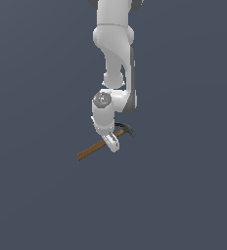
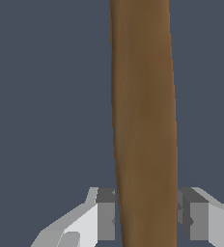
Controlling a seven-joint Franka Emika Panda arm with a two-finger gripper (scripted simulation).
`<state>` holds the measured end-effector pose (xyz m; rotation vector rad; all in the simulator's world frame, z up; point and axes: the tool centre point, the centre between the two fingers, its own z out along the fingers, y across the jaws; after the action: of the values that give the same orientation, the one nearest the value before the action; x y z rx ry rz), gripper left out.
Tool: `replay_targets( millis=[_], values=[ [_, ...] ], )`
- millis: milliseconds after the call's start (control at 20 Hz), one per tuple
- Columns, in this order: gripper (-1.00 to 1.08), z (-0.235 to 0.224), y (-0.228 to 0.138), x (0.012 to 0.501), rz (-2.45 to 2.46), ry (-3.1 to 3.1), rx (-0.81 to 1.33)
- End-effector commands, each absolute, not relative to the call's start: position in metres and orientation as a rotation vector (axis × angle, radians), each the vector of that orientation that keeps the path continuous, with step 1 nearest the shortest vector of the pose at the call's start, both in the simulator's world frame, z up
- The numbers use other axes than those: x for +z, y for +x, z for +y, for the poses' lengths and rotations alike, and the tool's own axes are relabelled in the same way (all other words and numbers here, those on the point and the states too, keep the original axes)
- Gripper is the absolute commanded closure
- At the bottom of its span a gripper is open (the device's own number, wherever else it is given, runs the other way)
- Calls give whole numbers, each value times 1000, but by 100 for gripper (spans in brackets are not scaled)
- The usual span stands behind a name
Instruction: Pick up the object and move it to a goal position.
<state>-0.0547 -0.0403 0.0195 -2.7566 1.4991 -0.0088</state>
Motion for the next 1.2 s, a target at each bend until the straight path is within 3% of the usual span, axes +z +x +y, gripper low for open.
replay_targets(
  millis=[0, 500, 1150],
  values=[
    [108, -40, -54, 20, 1497, -2757, -8],
    [108, -46, -27, 34, 1498, -2758, -8],
    [108, -64, 46, 72, 1501, -2760, -5]
  ],
)
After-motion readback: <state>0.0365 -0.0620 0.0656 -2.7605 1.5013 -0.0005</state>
